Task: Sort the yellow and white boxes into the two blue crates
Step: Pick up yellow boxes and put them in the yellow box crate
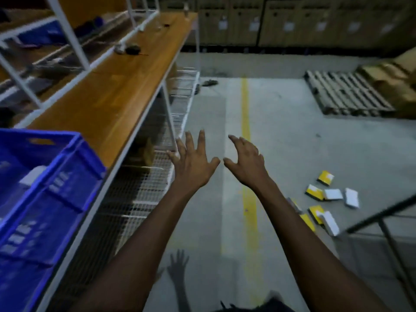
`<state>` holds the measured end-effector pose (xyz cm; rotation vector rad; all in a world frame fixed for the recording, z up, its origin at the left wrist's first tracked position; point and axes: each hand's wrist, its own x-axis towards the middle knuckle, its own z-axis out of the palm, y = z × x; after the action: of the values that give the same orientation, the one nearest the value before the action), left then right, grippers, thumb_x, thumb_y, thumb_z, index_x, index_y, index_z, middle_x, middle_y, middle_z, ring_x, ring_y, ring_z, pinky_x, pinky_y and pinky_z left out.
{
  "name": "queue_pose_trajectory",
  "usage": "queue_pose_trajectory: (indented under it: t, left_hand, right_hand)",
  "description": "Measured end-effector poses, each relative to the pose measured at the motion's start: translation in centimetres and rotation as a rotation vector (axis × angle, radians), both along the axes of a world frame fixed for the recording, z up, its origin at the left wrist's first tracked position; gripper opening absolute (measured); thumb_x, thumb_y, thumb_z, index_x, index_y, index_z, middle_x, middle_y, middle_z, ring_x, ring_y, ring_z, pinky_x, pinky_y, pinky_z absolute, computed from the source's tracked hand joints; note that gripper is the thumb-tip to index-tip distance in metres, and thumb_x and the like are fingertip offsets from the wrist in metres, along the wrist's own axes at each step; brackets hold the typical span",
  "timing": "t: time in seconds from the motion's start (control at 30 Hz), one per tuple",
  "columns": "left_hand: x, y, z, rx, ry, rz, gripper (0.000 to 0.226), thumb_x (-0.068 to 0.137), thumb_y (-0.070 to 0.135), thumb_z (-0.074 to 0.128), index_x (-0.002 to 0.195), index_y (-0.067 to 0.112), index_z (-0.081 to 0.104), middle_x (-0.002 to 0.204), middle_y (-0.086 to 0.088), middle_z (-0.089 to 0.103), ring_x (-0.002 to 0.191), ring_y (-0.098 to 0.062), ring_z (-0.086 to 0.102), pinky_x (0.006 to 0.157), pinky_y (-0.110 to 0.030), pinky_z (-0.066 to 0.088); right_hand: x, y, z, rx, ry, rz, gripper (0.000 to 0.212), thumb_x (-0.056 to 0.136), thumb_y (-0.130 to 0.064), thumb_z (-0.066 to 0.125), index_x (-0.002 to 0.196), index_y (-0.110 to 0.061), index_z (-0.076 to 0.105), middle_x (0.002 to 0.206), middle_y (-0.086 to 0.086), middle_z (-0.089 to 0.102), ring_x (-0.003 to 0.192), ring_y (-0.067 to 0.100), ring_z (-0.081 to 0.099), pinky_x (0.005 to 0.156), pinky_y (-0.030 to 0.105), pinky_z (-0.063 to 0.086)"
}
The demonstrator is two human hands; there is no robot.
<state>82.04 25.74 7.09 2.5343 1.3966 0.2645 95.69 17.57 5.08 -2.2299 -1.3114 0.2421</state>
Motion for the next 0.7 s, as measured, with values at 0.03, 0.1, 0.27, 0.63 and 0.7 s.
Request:
queue_pose_trajectory:
  t: [0.03,0.1,0.27,0.63,0.7]
  left_hand:
    - [2.2,-1.0,-0.3,-0.004,0.006,-0.037,0.087,0.092,0.06,0.043,0.154,0.031,-0.01,0.163,-0.012,-0.01,0.148,-0.04,-0.008,0.111,-0.068,0.002]
    - [6.6,-3.2,-1.0,-0.03,0.015,-0.104,0.087,0.092,0.06,0.043,0.154,0.031,-0.011,0.163,-0.011,-0.01,0.148,-0.04,-0.008,0.111,-0.068,0.001]
    - [18.5,-9.4,-3.4,-0.084,0.066,-0.245,0.087,0.092,0.059,0.043,0.153,0.032,-0.012,0.163,-0.012,-0.01,0.148,-0.042,-0.007,0.111,-0.068,0.004]
    - [37.2,-19.4,-11.3,-0.215,0.23,-0.405,0.085,0.091,0.056,0.045,0.154,0.032,-0.006,0.163,-0.011,-0.002,0.148,-0.042,0.0,0.109,-0.069,0.009]
    - [39.0,-19.6,-12.6,-0.233,0.261,-0.413,0.085,0.091,0.055,0.046,0.154,0.032,-0.007,0.163,-0.01,-0.002,0.148,-0.041,0.0,0.109,-0.069,0.01]
  right_hand:
    - [1.9,-1.5,-0.4,-0.003,0.01,-0.038,0.069,0.09,-0.044,0.054,0.15,-0.038,0.02,0.158,0.005,0.023,0.146,0.027,0.018,0.11,0.061,0.025]
    - [5.7,-4.7,-1.3,-0.007,0.033,-0.11,0.069,0.09,-0.044,0.055,0.15,-0.039,0.02,0.158,0.004,0.023,0.146,0.027,0.018,0.109,0.061,0.026]
    - [16.4,-12.5,-4.6,-0.042,0.095,-0.231,0.07,0.088,-0.044,0.056,0.149,-0.04,0.021,0.157,0.004,0.025,0.145,0.026,0.019,0.108,0.06,0.03]
    - [34.3,-25.1,-13.1,-0.101,0.331,-0.366,0.069,0.082,-0.046,0.056,0.145,-0.037,0.03,0.151,0.002,0.037,0.139,0.025,0.032,0.105,0.051,0.039]
    - [36.6,-25.7,-14.7,-0.094,0.371,-0.376,0.07,0.08,-0.044,0.056,0.145,-0.032,0.033,0.149,0.004,0.04,0.137,0.026,0.036,0.102,0.049,0.043]
